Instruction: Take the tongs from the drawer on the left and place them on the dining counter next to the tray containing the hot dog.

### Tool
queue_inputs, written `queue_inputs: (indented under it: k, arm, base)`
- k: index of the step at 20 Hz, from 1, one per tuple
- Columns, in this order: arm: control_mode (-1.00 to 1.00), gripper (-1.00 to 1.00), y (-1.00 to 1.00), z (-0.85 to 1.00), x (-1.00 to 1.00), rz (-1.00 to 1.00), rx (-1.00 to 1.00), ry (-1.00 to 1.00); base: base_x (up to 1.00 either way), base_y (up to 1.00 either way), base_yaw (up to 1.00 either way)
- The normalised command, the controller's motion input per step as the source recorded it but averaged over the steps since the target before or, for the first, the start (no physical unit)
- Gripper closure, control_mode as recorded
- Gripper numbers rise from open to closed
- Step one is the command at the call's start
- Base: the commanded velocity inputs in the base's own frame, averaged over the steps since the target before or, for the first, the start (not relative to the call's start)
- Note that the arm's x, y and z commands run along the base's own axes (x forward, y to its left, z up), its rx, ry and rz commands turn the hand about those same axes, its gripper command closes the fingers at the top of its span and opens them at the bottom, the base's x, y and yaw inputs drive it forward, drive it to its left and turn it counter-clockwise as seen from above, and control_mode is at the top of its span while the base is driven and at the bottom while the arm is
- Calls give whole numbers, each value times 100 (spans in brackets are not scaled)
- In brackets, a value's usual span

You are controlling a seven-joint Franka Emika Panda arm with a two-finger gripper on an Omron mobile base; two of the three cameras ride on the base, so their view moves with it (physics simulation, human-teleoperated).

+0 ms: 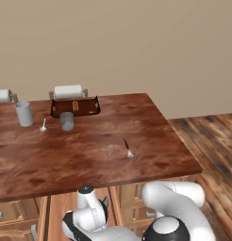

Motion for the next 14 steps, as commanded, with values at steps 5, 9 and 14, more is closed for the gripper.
queue_inputs:
  k: [5, 9, 14]
  arm:
    - [-100, 100, 0, -5, -37, 1, 0, -2]
    - [-100, 100, 0, 31, -50, 3, 0, 0]
    - [-100, 100, 3, 56, -65, 2, 0, -2]
  base:
    - [0, 0, 0]
    - [0, 0, 0]
    - [0, 0, 0]
